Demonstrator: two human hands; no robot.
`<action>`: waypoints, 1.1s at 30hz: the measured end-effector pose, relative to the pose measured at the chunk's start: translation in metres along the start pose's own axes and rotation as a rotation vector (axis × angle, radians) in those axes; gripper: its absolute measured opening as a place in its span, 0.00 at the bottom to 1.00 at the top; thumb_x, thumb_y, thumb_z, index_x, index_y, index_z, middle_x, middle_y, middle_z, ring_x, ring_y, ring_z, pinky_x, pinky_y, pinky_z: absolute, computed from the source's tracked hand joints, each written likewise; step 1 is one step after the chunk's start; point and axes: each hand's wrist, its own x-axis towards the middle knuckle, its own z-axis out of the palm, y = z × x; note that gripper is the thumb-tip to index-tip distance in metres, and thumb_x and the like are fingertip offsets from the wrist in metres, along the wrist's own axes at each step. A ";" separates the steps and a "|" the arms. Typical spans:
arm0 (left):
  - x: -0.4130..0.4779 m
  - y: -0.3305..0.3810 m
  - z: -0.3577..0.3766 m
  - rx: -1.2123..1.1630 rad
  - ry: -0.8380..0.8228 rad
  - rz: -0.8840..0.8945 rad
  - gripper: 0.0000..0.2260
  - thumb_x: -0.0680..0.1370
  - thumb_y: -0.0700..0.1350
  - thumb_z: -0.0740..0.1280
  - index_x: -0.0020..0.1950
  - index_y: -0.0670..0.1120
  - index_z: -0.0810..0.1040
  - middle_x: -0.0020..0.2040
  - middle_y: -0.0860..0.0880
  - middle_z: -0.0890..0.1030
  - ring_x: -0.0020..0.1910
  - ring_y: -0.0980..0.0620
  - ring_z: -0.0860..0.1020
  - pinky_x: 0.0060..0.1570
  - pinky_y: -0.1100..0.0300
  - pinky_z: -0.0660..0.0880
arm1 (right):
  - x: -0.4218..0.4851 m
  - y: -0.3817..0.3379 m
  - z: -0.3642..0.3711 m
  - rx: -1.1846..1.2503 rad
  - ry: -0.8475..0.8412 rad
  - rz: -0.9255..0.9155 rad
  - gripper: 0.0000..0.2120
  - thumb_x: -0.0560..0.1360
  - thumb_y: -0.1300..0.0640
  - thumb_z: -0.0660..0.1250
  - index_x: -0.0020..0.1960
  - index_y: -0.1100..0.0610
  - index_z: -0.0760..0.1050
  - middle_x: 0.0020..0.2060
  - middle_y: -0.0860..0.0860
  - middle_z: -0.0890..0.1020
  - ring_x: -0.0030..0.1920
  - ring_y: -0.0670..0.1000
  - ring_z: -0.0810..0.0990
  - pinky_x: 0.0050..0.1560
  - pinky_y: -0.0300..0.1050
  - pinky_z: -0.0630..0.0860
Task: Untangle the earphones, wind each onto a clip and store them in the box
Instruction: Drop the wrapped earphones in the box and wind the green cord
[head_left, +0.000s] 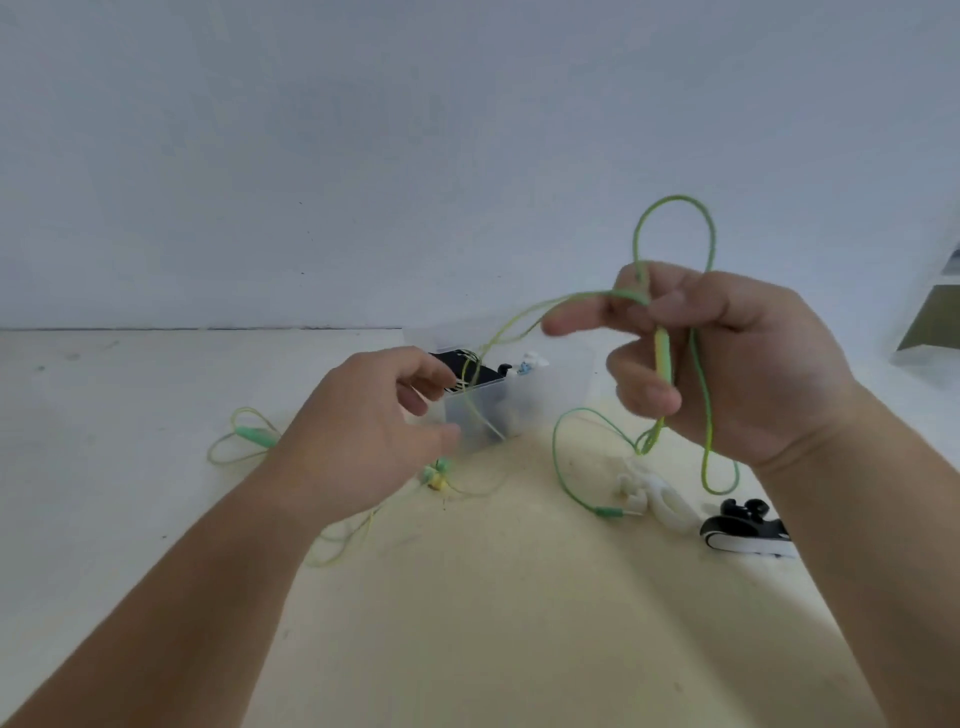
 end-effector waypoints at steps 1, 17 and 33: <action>-0.001 0.001 0.003 -0.018 0.016 0.026 0.18 0.67 0.49 0.79 0.54 0.59 0.79 0.49 0.61 0.80 0.49 0.62 0.77 0.51 0.61 0.75 | 0.000 0.001 -0.001 -0.035 -0.050 0.032 0.06 0.61 0.59 0.66 0.36 0.58 0.70 0.50 0.64 0.84 0.20 0.52 0.69 0.26 0.38 0.69; -0.007 0.021 0.011 -0.435 -0.140 -0.004 0.11 0.75 0.55 0.71 0.40 0.48 0.83 0.24 0.55 0.62 0.24 0.54 0.58 0.26 0.62 0.55 | 0.001 0.002 -0.025 -0.351 0.111 0.248 0.08 0.74 0.66 0.66 0.38 0.59 0.76 0.33 0.57 0.80 0.35 0.55 0.80 0.39 0.45 0.78; -0.016 0.035 0.023 -0.294 -0.033 0.127 0.10 0.81 0.43 0.65 0.42 0.43 0.82 0.20 0.62 0.71 0.21 0.62 0.68 0.25 0.74 0.62 | 0.000 0.011 0.003 -0.713 -0.073 0.139 0.12 0.74 0.49 0.69 0.55 0.51 0.83 0.48 0.49 0.87 0.54 0.47 0.84 0.61 0.46 0.75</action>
